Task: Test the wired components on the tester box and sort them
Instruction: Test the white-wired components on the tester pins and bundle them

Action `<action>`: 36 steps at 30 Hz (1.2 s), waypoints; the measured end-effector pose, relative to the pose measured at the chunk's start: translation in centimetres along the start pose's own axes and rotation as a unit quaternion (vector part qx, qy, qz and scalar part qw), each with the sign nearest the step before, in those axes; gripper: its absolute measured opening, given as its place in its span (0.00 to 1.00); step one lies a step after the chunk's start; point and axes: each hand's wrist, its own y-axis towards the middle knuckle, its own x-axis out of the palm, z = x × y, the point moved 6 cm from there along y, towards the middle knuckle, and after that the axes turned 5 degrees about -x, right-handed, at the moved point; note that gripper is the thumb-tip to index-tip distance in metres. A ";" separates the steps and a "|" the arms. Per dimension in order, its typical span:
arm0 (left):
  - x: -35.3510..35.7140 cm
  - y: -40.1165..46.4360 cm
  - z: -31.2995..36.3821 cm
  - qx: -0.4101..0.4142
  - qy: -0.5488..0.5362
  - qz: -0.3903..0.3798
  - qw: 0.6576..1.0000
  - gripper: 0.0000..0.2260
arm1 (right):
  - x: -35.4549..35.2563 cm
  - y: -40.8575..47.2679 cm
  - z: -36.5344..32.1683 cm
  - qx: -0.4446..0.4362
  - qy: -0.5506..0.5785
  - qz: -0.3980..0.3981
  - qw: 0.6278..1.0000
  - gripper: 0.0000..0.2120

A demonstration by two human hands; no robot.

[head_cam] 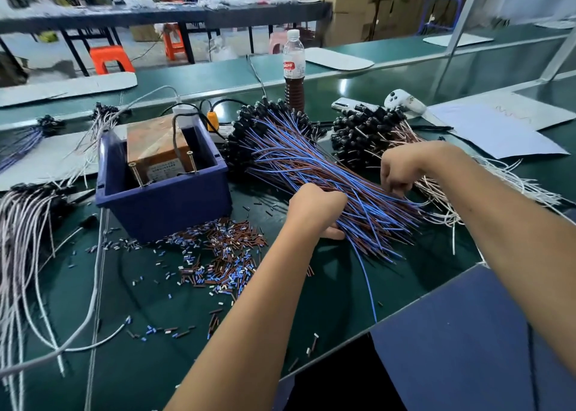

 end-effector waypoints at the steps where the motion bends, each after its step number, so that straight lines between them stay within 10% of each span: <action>1: 0.1 0.1 0.0 0.001 -0.011 0.006 1.000 0.13 | 0.0 0.1 -0.1 -0.011 -0.002 0.004 1.000 0.15; 22: 0.8 1.8 -0.1 0.019 0.133 0.003 0.991 0.06 | 1.2 -0.3 0.6 0.007 0.106 0.031 0.994 0.09; 36: -0.4 1.1 0.2 0.041 0.145 0.027 0.988 0.04 | -2.5 -2.6 -4.0 -0.021 0.042 0.244 0.969 0.08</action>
